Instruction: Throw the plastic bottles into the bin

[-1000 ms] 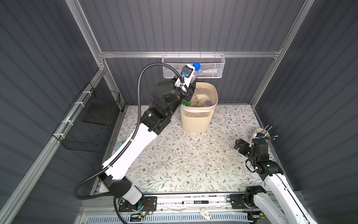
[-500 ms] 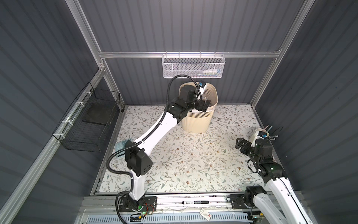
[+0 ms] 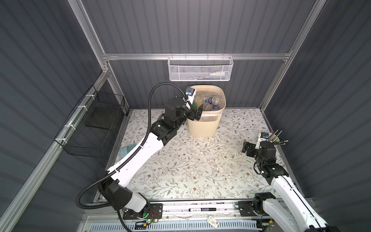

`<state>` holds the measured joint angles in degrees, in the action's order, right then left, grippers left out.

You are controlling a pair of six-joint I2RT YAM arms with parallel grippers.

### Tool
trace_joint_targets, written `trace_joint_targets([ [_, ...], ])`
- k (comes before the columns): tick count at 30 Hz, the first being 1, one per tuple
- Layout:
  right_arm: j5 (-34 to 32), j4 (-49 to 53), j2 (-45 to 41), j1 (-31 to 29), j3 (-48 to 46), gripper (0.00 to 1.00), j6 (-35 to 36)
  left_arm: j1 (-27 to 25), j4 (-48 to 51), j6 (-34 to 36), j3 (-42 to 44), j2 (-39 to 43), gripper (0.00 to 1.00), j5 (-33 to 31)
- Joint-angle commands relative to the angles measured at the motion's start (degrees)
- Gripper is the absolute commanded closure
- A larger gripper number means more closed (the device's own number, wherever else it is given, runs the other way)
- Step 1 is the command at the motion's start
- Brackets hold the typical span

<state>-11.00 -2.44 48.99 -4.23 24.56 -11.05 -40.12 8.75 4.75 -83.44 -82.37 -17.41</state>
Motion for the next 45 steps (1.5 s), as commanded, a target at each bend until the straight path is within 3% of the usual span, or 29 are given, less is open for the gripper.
trace_joint_targets([
  [1,-0.9,-24.1,5.4,0.4,-4.7,0.01,9.2,1.8,0.9,-3.8,8.8,7.1,0.00,-10.5],
  [6,1.4,-45.8,22.4,1.8,-6.1,0.01,12.1,8.9,4.5,-9.7,23.7,15.7,0.00,-14.1],
  [8,3.1,-45.1,27.7,2.4,-4.1,0.01,11.9,12.6,4.8,-11.7,29.2,18.3,0.00,-14.2],
  [10,4.2,-50.6,32.0,3.1,-4.9,0.01,11.8,16.0,3.3,-13.2,35.2,20.8,0.00,-13.9],
  [13,8.1,-53.0,32.5,6.6,-6.8,0.01,8.5,19.5,-3.0,-14.6,43.1,22.2,0.00,-15.1],
  [15,9.8,-60.5,35.6,7.9,-8.6,0.01,7.5,21.2,-7.9,-14.4,47.1,21.5,0.00,-15.6],
  [17,11.4,-55.3,33.4,8.6,-7.7,0.01,7.1,22.5,-12.8,-13.2,50.0,19.4,0.00,-16.2],
  [19,11.6,-56.5,35.0,8.9,-7.1,0.01,6.7,23.4,-18.9,-10.8,52.2,15.7,0.00,-16.4],
  [24,11.6,-55.6,34.8,8.9,-6.7,0.01,6.6,27.1,-39.8,-5.5,56.5,3.9,0.00,-11.7],
  [27,11.5,-55.3,34.8,8.9,-6.6,0.01,6.6,31.4,-52.7,-5.3,58.5,-3.9,0.00,-4.7],
  [29,11.5,-54.9,34.8,8.9,-6.6,0.01,6.6,32.6,-56.5,-4.4,58.0,-8.0,0.00,-4.0],
  [32,11.5,-55.0,34.8,8.9,-6.6,0.01,6.6,35.6,-59.6,-4.9,57.8,-11.7,0.00,2.6],
  [34,11.4,-55.0,34.8,8.9,-6.5,0.01,6.6,36.8,-67.7,-5.5,59.3,-16.3,0.00,4.7],
  [36,11.4,-54.9,34.8,8.9,-6.5,0.01,6.6,37.0,-61.5,-6.2,58.1,-14.5,0.00,5.0],
  [37,11.4,-54.9,34.8,8.9,-6.5,0.01,6.6,37.0,-65.5,-5.8,58.6,-15.8,0.00,5.2],
  [39,11.4,-54.8,34.9,8.9,-6.4,0.01,6.5,37.0,-60.5,-5.9,57.2,-15.0,0.00,5.6],
  [45,11.3,-54.8,34.9,8.9,-6.4,0.01,6.5,37.0,-61.8,-4.8,56.7,-16.0,0.00,5.7],
])
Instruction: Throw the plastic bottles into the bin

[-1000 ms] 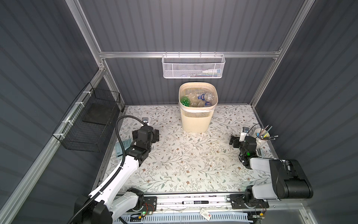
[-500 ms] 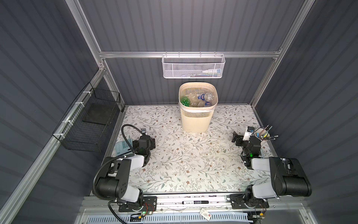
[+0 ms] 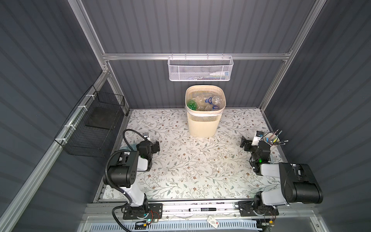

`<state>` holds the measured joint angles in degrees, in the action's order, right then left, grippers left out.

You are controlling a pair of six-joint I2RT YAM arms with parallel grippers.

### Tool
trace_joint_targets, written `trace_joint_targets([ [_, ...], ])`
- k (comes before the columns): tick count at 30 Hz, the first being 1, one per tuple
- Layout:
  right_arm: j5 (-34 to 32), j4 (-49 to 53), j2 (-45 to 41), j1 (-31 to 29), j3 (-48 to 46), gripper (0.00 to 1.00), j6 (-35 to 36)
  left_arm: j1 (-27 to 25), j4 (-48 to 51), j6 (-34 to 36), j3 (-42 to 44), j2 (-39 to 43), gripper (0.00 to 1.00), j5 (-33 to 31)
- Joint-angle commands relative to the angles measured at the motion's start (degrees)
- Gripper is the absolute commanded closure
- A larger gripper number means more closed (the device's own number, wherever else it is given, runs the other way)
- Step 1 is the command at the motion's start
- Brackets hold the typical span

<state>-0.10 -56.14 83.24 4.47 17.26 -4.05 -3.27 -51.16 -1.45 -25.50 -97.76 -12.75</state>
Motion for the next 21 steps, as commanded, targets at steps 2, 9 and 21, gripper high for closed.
trace_joint_targets([
  [2,0.4,-1.1,0.6,0.2,0.9,0.01,-0.5,0.1,-1.0,1.2,-1.3,-0.3,0.00,1.3],
  [9,0.2,-0.8,0.7,0.2,1.1,0.01,-0.4,0.1,-1.3,1.3,-1.3,-0.5,0.00,1.3],
  [21,0.1,-0.8,0.6,0.1,1.0,0.01,-0.4,0.1,-1.2,1.1,-1.3,-0.6,0.00,1.2],
])
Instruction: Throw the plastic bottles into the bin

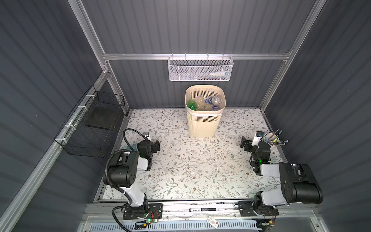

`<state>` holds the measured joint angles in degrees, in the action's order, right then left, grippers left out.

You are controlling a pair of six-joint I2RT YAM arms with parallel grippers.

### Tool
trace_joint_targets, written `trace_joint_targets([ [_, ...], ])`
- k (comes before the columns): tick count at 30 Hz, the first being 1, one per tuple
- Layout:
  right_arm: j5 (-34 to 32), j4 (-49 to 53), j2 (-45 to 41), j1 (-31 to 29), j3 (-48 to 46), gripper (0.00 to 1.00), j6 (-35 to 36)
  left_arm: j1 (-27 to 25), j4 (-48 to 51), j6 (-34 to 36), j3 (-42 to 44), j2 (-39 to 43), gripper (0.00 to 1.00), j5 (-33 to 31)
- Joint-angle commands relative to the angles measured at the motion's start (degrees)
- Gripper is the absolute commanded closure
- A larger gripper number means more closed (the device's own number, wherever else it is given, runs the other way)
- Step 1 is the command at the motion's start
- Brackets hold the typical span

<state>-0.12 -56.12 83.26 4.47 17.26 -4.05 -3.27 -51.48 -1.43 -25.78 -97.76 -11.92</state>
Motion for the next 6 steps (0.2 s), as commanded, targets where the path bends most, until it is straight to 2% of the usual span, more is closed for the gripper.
trace_joint_targets([
  [1,0.1,-0.8,0.6,0.1,1.0,0.01,-0.4,0.1,-0.9,1.1,-1.1,-0.6,0.00,0.4],
  [6,0.1,-0.9,0.6,0.1,1.0,0.01,-0.4,0.1,-1.0,1.2,-1.0,-0.6,0.00,0.3],
])
